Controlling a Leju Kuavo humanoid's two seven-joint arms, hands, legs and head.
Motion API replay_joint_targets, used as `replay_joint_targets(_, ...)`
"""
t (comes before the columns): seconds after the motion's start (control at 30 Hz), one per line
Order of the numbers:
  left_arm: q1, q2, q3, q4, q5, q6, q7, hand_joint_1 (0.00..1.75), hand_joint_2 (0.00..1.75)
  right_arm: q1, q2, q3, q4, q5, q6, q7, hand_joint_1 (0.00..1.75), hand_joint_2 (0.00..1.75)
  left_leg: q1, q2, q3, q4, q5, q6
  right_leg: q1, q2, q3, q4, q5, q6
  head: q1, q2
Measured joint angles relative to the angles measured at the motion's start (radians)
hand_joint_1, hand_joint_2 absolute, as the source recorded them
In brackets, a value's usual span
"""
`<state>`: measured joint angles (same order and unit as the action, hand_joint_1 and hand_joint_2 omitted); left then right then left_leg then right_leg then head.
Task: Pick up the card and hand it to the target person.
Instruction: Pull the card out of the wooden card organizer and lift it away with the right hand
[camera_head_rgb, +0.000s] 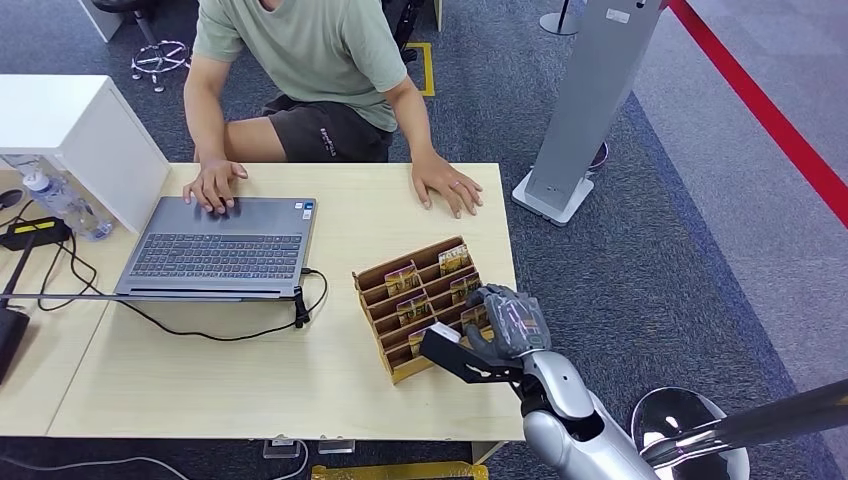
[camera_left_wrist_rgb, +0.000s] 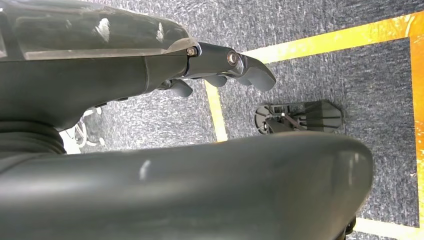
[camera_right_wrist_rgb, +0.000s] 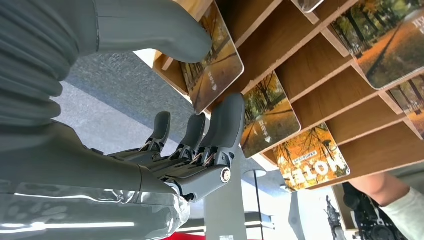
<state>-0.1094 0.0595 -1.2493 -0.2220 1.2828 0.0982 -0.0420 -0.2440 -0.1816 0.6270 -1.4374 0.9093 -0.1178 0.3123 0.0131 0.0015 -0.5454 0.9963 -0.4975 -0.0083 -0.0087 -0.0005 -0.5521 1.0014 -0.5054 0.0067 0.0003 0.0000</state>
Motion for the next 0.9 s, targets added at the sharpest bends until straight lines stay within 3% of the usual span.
replay_joint_targets(0.5, 0.000, 0.000, 0.000, 0.000, -0.001, -0.002, 0.000, 0.00, 0.00, 0.002, 0.000, -0.003, 0.000, 0.000, 0.004, 0.000, 0.89, 1.75, 0.000, 0.000, 0.000, 0.000, 0.000, 0.000, 0.000, 0.000, 0.000, 0.000, 0.000, 0.000, 0.000, 0.000)
replay_joint_targets(0.77, 0.000, 0.000, 0.000, 0.000, -0.001, -0.004, 0.000, 0.00, 0.00, 0.003, 0.001, -0.003, 0.000, 0.000, 0.009, 0.000, 0.64, 1.75, 0.000, 0.000, 0.000, 0.000, 0.000, 0.000, 0.000, 0.000, 0.000, 0.000, 0.000, 0.000, 0.000, 0.000)
replay_joint_targets(0.9, 0.000, 0.000, 0.000, 0.000, -0.001, -0.005, 0.000, 0.00, 0.00, 0.003, 0.001, -0.003, 0.000, 0.000, 0.013, 0.000, 0.64, 1.75, 0.000, 0.000, 0.000, 0.000, 0.000, 0.000, 0.000, 0.000, 0.000, 0.000, 0.000, 0.000, 0.000, 0.000)
